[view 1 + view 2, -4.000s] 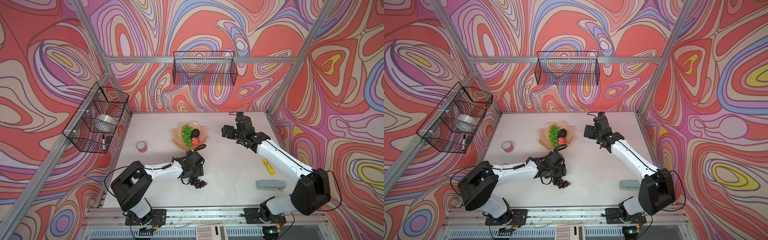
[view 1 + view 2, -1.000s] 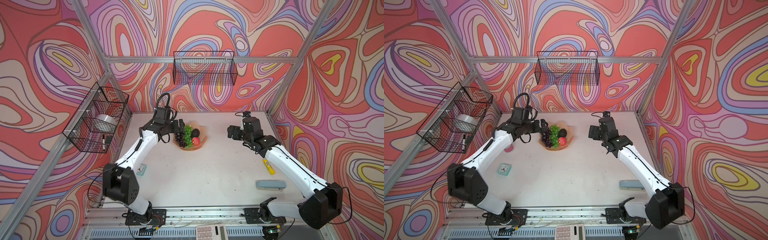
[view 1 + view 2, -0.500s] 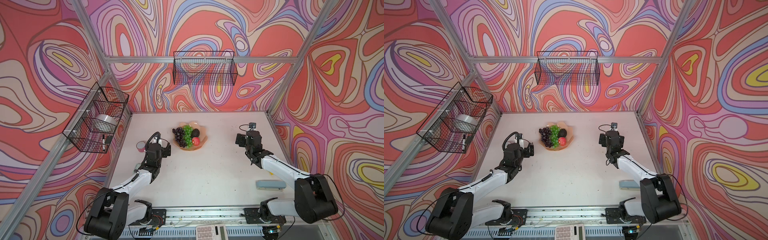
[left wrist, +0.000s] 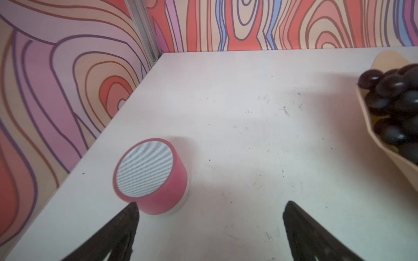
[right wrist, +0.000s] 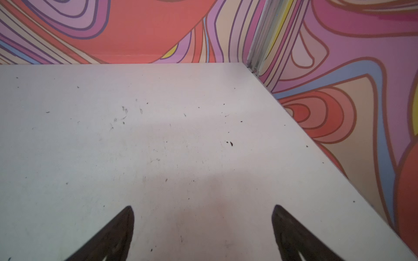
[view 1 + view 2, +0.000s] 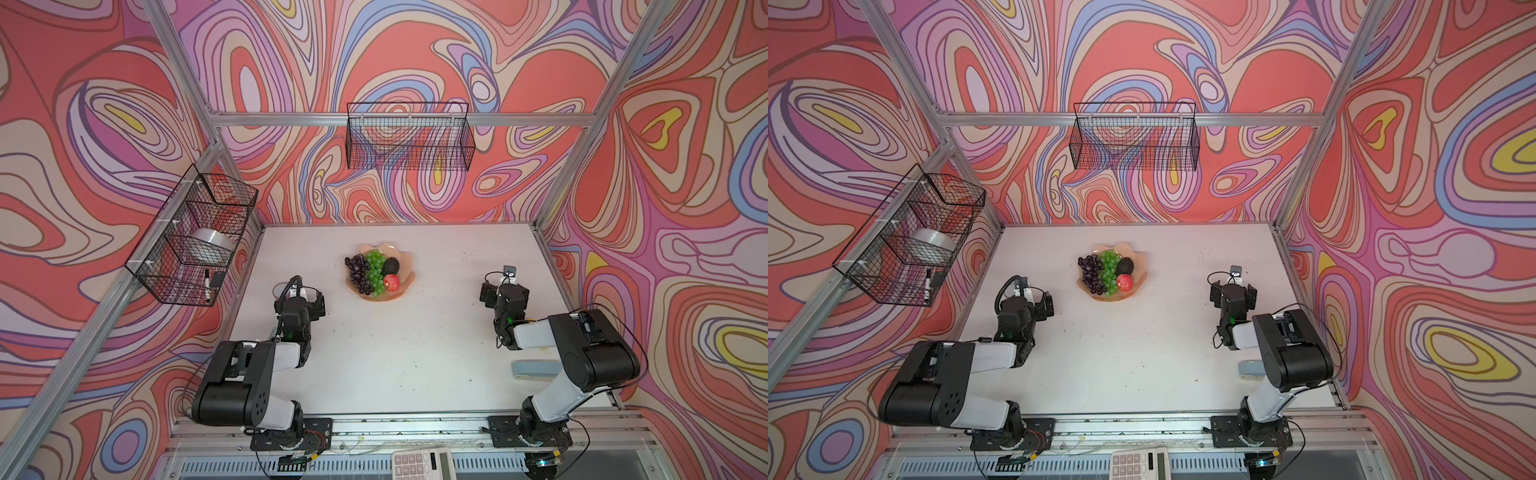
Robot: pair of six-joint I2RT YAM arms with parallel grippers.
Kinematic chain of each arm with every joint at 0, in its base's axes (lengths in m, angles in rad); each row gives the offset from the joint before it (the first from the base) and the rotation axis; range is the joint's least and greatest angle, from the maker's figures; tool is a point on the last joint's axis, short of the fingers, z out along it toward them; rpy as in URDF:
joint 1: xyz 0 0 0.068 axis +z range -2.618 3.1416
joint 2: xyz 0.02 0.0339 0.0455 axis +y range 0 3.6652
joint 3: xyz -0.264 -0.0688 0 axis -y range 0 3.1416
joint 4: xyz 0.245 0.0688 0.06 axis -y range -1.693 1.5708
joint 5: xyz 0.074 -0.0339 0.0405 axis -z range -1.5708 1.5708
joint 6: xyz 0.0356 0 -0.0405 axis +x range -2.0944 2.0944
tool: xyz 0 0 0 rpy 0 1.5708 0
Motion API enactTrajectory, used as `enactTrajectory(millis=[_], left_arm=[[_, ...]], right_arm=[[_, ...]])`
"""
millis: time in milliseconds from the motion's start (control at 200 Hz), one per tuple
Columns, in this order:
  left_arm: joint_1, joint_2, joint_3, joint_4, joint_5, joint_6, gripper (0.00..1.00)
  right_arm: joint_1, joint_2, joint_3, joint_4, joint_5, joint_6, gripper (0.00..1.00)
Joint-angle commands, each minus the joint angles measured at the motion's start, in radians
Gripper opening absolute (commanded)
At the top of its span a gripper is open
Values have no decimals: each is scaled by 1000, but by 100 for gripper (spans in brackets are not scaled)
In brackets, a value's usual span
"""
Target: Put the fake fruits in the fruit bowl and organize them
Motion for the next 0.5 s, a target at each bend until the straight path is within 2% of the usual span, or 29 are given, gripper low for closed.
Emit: enactTrajectory(millis=[0, 85, 135, 315, 491], left_arm=[[6, -5, 54, -33, 27, -27, 100], [6, 40, 45, 68, -8, -22, 100], [6, 21, 51, 22, -14, -35, 100], [6, 26, 53, 29, -8, -30, 100], [7, 32, 54, 33, -3, -28, 100]], right_arm=[[-38, 12, -25, 175, -126, 1, 98], [-50, 58, -45, 264, -143, -4, 98], [-52, 44, -29, 206, -157, 4, 98], [-50, 50, -50, 261, -139, 2, 98], [-52, 51, -37, 237, -121, 5, 98]])
